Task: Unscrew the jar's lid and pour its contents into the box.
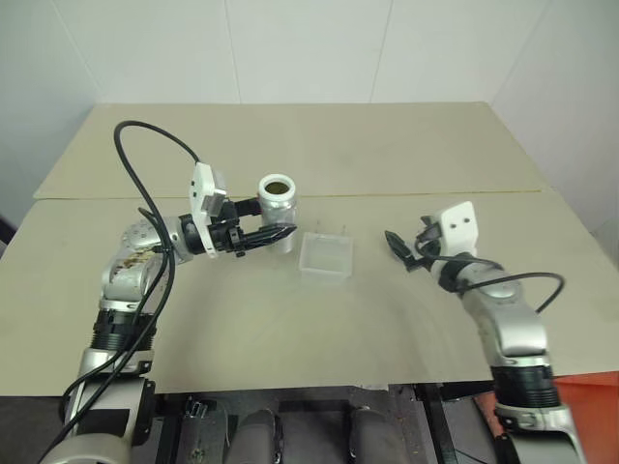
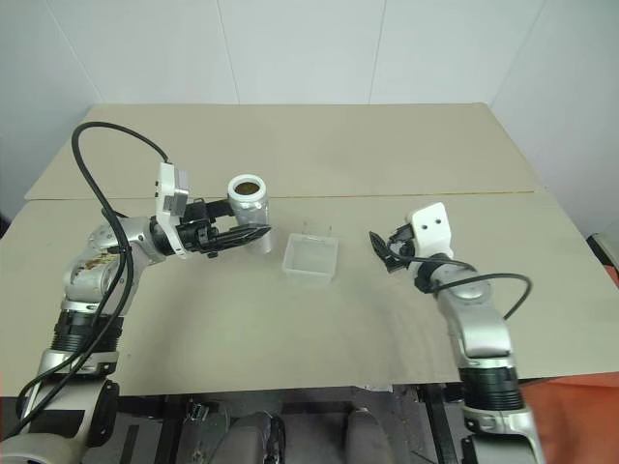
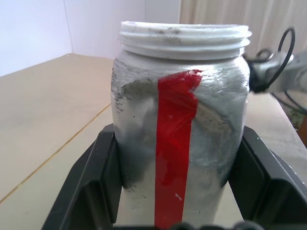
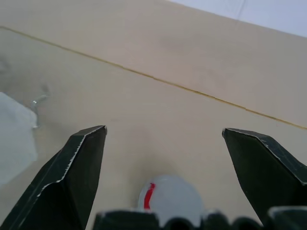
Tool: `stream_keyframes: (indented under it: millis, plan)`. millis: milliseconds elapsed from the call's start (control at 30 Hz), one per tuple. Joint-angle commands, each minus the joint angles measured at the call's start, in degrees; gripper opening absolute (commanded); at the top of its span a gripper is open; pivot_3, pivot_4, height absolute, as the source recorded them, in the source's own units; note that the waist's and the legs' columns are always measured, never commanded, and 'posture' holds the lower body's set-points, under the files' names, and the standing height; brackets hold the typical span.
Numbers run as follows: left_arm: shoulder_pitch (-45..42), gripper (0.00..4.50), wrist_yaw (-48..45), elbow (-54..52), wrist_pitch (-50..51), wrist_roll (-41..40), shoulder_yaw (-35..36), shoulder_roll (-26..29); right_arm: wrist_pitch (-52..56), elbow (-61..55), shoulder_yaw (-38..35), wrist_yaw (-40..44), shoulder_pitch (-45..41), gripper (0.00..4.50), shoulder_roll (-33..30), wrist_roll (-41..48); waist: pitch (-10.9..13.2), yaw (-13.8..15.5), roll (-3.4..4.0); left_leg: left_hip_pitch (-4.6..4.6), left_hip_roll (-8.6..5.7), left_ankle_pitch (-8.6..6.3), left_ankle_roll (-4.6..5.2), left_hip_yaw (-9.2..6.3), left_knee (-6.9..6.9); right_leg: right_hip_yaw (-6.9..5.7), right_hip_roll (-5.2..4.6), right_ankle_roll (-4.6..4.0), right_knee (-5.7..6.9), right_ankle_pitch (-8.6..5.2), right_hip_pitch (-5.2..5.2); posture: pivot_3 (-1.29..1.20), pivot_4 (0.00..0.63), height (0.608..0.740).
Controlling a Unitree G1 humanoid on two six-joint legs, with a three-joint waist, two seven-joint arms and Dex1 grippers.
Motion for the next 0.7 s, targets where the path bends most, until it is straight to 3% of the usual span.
stream_keyframes:
  millis: [33,133,233,400,700]
  plan:
    - [-1.4,2.66,-2.06,0.93,-1.74,0.96,0.25,1.72,4.89,-6.05,-3.08,13.1,0.2,4.47,-7.83,9.28,0.0,0.05,0.0,0.0,0.0,-0.01,0.01,0.0,0.01,0.0,0.0,0.0,-0.04,0.0,0.01,0.0,0.15,0.74]
    - [-2.77,2.66,-3.37,3.34,-3.69,3.72,-1.22,3.25,5.13,-7.54,-2.14,24.44,1.02,4.47,-15.8,13.35,0.0,0.15,-0.01,0.0,0.0,-0.02,0.03,0.01,0.01,-0.01,0.0,0.0,-0.2,0.0,0.02,0.0,0.15,0.74]
    - [-5.48,2.66,-3.8,7.7,-8.63,8.72,-3.68,3.8,3.08,-7.04,-0.67,29.43,0.95,4.47,-19.06,13.61,0.0,0.25,-0.01,0.03,0.0,-0.02,0.04,0.0,0.05,-0.03,0.0,0.01,-0.26,0.0,0.09,0.0,0.15,0.74]
    - [-14.11,2.66,-0.4,16.51,-16.4,14.96,-5.39,1.39,2.69,-8.27,2.07,32.29,-0.47,4.47,-19.05,13.7,0.02,0.57,-0.04,-0.05,-0.03,-0.03,0.05,0.04,0.13,-0.04,0.0,0.01,-0.24,0.0,0.05,0.0,0.15,0.74]
    - [-30.37,2.66,3.01,32.72,-39.92,26.83,-9.53,-0.35,0.85,-7.88,3.54,33.04,-0.53,4.47,-18.86,12.37,0.04,1.39,-0.07,-0.21,-0.03,-0.07,0.12,0.22,0.33,-0.12,0.0,0.04,-0.21,0.02,0.05,0.0,0.15,0.74]
